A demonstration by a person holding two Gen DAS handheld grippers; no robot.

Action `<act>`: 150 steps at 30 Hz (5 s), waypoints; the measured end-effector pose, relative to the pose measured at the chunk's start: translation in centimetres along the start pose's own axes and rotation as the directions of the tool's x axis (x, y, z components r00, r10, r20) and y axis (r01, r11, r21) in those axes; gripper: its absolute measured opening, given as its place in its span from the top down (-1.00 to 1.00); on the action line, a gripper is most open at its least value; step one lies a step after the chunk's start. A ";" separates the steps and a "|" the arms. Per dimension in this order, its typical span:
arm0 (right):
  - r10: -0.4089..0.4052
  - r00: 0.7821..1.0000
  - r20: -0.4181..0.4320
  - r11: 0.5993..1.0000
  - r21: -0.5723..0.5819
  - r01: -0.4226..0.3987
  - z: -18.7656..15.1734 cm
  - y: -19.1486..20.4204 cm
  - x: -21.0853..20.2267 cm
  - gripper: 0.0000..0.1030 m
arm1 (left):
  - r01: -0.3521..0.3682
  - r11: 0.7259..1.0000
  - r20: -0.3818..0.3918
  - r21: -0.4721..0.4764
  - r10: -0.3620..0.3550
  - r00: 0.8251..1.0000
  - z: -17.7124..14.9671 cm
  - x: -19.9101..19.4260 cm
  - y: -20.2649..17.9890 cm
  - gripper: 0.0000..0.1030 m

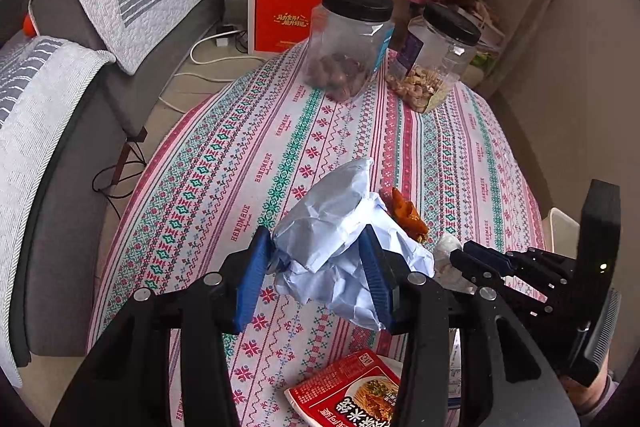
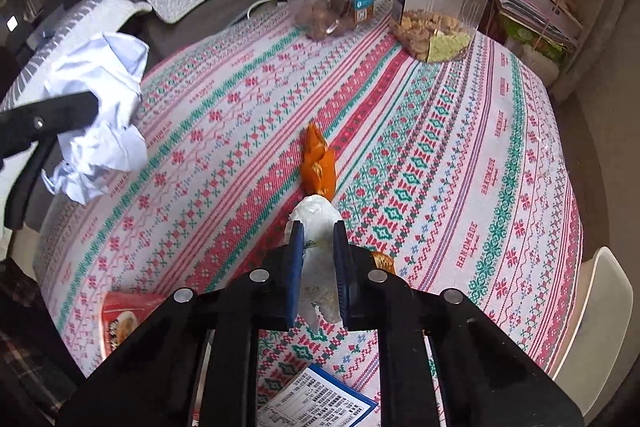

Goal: Collect trash
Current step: 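Grasp the crumpled white plastic bag with the left gripper while the right grasps the white tissue, then carry the bag and tissue over the white bin while the right gripper opens to drop the tissue, then open the left gripper over the white bin to drop the plastic bag, then move both grippers back over the table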

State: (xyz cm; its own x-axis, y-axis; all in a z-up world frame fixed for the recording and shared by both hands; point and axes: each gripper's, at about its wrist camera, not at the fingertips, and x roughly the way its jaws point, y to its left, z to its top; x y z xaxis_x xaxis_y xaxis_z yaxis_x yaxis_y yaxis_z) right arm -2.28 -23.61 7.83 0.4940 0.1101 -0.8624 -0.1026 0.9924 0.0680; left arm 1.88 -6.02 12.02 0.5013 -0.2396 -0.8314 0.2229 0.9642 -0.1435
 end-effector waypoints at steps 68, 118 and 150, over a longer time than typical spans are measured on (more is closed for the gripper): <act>-0.422 0.846 0.325 0.879 0.373 0.295 -7.2 -18.6 -18.6 0.73 | 0.117 0.968 0.180 0.223 -0.159 0.971 -3.6 -0.8 -17.4 0.11; -0.661 0.750 0.021 0.557 0.684 0.471 -20.1 -32.7 -23.4 -0.86 | 0.266 0.867 0.044 0.421 -0.312 0.949 -6.9 0.4 -42.2 -0.22; -0.342 0.935 0.098 0.896 0.334 0.293 -13.7 -14.6 -13.9 -0.86 | -0.066 0.935 0.031 0.349 0.059 0.998 -12.4 -2.1 -17.7 -0.63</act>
State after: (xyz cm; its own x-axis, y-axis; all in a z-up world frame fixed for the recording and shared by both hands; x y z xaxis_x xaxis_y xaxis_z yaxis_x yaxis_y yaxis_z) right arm -19.44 -40.35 11.93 0.5818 -0.2310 -0.7799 0.3408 0.9398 -0.0241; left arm -13.47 -21.14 9.58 0.5393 -0.1856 -0.8214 0.4672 0.8775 0.1085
